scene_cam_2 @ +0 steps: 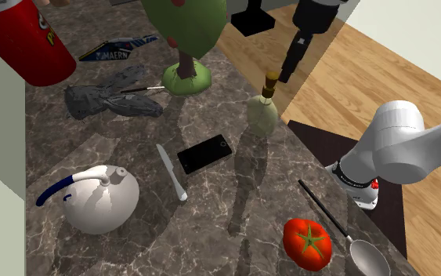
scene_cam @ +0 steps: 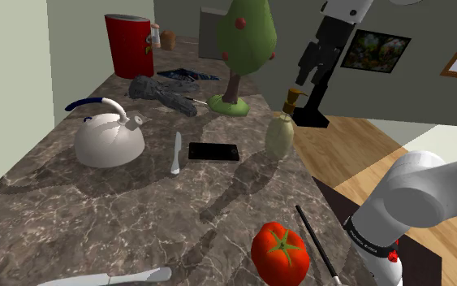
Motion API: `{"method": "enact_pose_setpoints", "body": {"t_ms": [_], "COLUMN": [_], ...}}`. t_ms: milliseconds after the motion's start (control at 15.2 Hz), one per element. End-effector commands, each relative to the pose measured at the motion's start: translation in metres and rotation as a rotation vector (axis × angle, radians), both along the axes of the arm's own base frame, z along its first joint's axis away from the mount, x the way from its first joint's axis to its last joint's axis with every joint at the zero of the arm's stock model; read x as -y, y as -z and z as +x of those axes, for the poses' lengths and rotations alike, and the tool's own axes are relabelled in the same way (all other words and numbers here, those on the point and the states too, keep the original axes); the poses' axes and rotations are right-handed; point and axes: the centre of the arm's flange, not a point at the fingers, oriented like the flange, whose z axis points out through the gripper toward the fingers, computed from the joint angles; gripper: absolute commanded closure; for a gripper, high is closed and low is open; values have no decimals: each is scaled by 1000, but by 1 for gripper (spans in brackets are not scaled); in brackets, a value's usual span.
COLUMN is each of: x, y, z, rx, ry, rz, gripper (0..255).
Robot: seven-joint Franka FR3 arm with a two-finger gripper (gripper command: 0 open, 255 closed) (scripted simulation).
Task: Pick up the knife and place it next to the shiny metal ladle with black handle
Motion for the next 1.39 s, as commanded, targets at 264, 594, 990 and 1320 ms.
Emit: {"method": "enact_pose_setpoints", "body": {"t_ms": [264, 594, 990, 1320], "x": [-36, -78, -124, -158], "y": [27, 61, 103, 138], "z": [30, 70, 122, 168], "rx": [-13, -30, -49, -66], "ry": [65, 146, 243, 324], "rz": [0, 0, 1, 1], "gripper": [0, 0, 0, 0]}}
